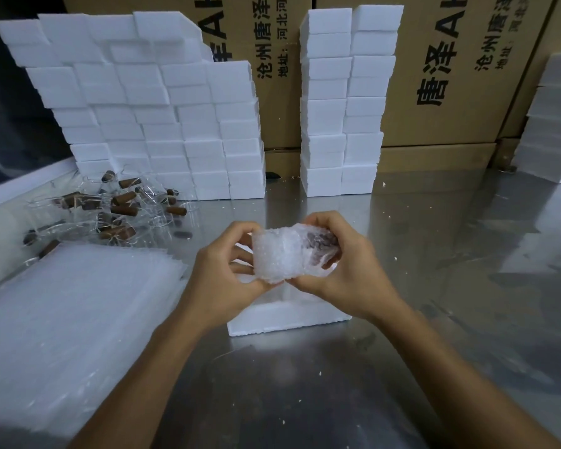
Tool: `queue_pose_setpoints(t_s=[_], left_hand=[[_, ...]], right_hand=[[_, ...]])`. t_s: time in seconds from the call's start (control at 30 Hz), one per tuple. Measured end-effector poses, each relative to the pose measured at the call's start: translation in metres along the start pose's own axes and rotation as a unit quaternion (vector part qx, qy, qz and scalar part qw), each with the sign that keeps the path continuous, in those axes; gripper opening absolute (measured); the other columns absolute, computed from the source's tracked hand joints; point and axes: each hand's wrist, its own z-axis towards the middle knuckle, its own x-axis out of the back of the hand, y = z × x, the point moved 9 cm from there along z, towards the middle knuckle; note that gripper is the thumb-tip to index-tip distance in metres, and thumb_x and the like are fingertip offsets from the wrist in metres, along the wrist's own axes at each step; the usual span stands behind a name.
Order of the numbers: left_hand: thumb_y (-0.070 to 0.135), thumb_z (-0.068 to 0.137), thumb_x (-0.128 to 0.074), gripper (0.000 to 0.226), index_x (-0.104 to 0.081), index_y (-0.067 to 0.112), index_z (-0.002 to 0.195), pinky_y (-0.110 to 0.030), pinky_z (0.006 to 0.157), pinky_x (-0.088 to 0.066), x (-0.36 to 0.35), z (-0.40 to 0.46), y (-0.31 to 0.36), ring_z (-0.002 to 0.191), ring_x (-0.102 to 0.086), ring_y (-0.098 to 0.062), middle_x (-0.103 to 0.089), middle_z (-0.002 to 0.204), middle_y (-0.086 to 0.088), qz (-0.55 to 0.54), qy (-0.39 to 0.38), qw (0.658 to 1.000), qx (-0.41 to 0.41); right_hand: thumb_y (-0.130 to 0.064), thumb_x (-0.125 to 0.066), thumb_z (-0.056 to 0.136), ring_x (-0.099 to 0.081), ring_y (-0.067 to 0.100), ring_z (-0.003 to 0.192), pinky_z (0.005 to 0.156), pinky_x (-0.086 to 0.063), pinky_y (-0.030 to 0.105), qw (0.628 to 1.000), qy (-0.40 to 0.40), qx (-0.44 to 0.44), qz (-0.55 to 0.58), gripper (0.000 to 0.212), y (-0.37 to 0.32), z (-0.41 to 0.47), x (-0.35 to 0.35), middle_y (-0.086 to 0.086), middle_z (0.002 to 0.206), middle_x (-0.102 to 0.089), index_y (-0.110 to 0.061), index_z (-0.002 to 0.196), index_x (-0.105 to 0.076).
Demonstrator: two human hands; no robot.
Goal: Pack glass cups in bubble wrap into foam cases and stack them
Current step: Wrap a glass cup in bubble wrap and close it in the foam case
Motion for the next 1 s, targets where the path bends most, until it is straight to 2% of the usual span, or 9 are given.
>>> queue_pose_setpoints(t_s=[0.13, 0.27, 0.33, 0.47, 0.6, 0.7, 0.77, 0.83, 1.0], left_hand=[[0.031, 0.061, -0.093, 0.07, -0.053, 0.04, 0.116, -0.016, 0.07, -0.054, 0.0, -0.001, 0.007, 0.083, -0.064, -0.006, -0.06, 0.099, 0.024, 0.071, 0.018, 0.996, -0.041], [0.057, 0.063, -0.079, 0.074, -0.051, 0.033, 0.128, -0.009, 0.08, -0.044, -0.005, -0.004, -0.002, 0.099, -0.058, -0.001, -0.059, 0.11, 0.027, 0.049, -0.021, 0.999, -0.003], [0.064, 0.064, -0.071, 0.064, -0.052, 0.038, 0.119, -0.011, 0.079, -0.043, -0.006, -0.005, -0.008, 0.098, -0.059, -0.001, -0.061, 0.107, 0.025, 0.019, -0.004, 0.999, 0.03], [0.058, 0.061, -0.084, 0.056, -0.049, 0.036, 0.098, -0.007, 0.07, -0.045, -0.009, -0.008, -0.026, 0.094, -0.057, -0.003, -0.058, 0.101, 0.021, 0.019, 0.047, 0.995, 0.088], [0.049, 0.057, -0.086, 0.054, -0.048, 0.03, 0.089, -0.015, 0.075, -0.043, -0.002, -0.011, -0.041, 0.092, -0.055, -0.004, -0.059, 0.095, 0.012, 0.026, 0.083, 0.991, 0.099], [0.058, 0.049, -0.073, 0.057, -0.046, 0.026, 0.088, -0.018, 0.077, -0.041, -0.005, -0.013, -0.045, 0.091, -0.054, -0.011, -0.058, 0.093, 0.003, 0.031, 0.07, 0.992, 0.1], [0.056, 0.049, -0.071, 0.056, -0.042, 0.027, 0.087, -0.02, 0.073, -0.039, -0.011, -0.015, -0.049, 0.089, -0.05, -0.015, -0.054, 0.093, 0.003, 0.044, 0.048, 0.992, 0.103], [0.054, 0.049, -0.069, 0.055, -0.039, 0.029, 0.088, -0.019, 0.073, -0.036, -0.014, -0.017, -0.052, 0.089, -0.047, -0.015, -0.049, 0.094, 0.004, 0.045, 0.041, 0.992, 0.107], [0.037, 0.056, -0.074, 0.057, -0.04, 0.04, 0.101, -0.006, 0.078, -0.036, -0.018, -0.018, -0.051, 0.1, -0.047, -0.011, -0.049, 0.106, 0.01, 0.054, 0.02, 0.993, 0.101]], right_hand=[[-0.032, -0.089, 0.067, -0.058, 0.001, 0.098, 0.072, -0.047, 0.01, 0.999, 0.011, 0.016, -0.043, 0.064, 0.003, 0.001, 0.0, -0.022, 0.108, -0.058, -0.034, 0.116, -0.049], [-0.023, -0.088, 0.067, -0.058, 0.004, 0.09, 0.068, -0.045, 0.009, 0.998, 0.031, 0.028, -0.051, 0.065, 0.009, -0.002, -0.002, -0.013, 0.112, -0.055, -0.032, 0.119, -0.05], [-0.022, -0.088, 0.068, -0.057, 0.003, 0.09, 0.068, -0.048, 0.011, 0.997, 0.032, 0.024, -0.066, 0.069, 0.013, -0.003, -0.006, -0.013, 0.117, -0.047, -0.039, 0.121, -0.047], [-0.017, -0.088, 0.07, -0.056, 0.0, 0.103, 0.075, -0.054, 0.012, 0.998, 0.001, 0.009, -0.056, 0.076, 0.022, -0.006, -0.022, -0.014, 0.126, -0.036, -0.05, 0.121, -0.043], [-0.016, -0.085, 0.073, -0.065, 0.006, 0.093, 0.077, -0.057, 0.017, 0.999, -0.024, -0.039, 0.026, 0.08, 0.033, -0.005, -0.021, -0.021, 0.123, -0.045, -0.055, 0.126, -0.039], [-0.019, -0.075, 0.08, -0.069, 0.012, 0.082, 0.073, -0.059, 0.025, 0.992, -0.01, -0.096, 0.082, 0.058, 0.047, -0.006, -0.015, -0.013, 0.105, -0.063, -0.043, 0.125, -0.047], [-0.018, -0.074, 0.085, -0.07, 0.013, 0.077, 0.07, -0.059, 0.032, 0.99, 0.015, -0.12, 0.078, 0.034, 0.055, -0.007, -0.012, -0.006, 0.088, -0.068, -0.03, 0.113, -0.06], [-0.018, -0.073, 0.086, -0.069, 0.013, 0.075, 0.073, -0.056, 0.029, 0.99, 0.025, -0.124, 0.068, 0.017, 0.059, -0.008, -0.012, -0.004, 0.077, -0.071, -0.021, 0.101, -0.067], [-0.033, -0.071, 0.087, -0.071, 0.008, 0.082, 0.072, -0.054, 0.018, 0.992, 0.026, -0.102, 0.069, 0.009, 0.055, -0.01, -0.015, -0.013, 0.082, -0.074, -0.031, 0.096, -0.071]])
